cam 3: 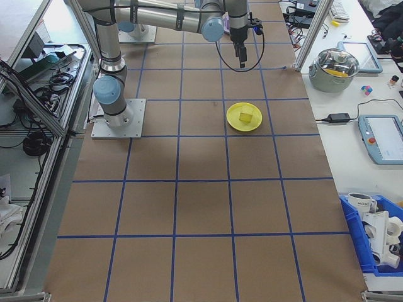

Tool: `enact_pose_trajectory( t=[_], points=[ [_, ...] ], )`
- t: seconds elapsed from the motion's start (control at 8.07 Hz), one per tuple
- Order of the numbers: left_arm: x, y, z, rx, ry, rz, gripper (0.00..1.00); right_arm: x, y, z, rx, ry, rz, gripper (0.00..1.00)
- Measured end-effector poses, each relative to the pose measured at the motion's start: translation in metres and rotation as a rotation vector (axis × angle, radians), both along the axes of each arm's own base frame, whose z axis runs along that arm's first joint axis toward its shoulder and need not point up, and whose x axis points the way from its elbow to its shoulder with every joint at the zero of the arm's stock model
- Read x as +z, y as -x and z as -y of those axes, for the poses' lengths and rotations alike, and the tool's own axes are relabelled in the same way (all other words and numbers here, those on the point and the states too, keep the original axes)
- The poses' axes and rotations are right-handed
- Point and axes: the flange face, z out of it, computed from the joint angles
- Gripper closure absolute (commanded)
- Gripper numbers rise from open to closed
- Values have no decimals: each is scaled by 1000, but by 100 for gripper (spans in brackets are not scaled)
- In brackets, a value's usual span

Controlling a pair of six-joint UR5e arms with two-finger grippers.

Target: Sort blocks by color into plates

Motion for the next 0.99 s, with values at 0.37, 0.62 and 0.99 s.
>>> enact_pose_trajectory(
  t=[0.37,0.62,0.99],
  points=[
    [-1,-1,-1,2,-3,3,0,-4,1,2,7,-5,-3,0],
    [-1,-1,0,3,-2,1,0,2,1,1,5,8,-4,0],
    [1,-6,2,12,3,0,0,13,3,-1,2,28,-6,0]
  ],
)
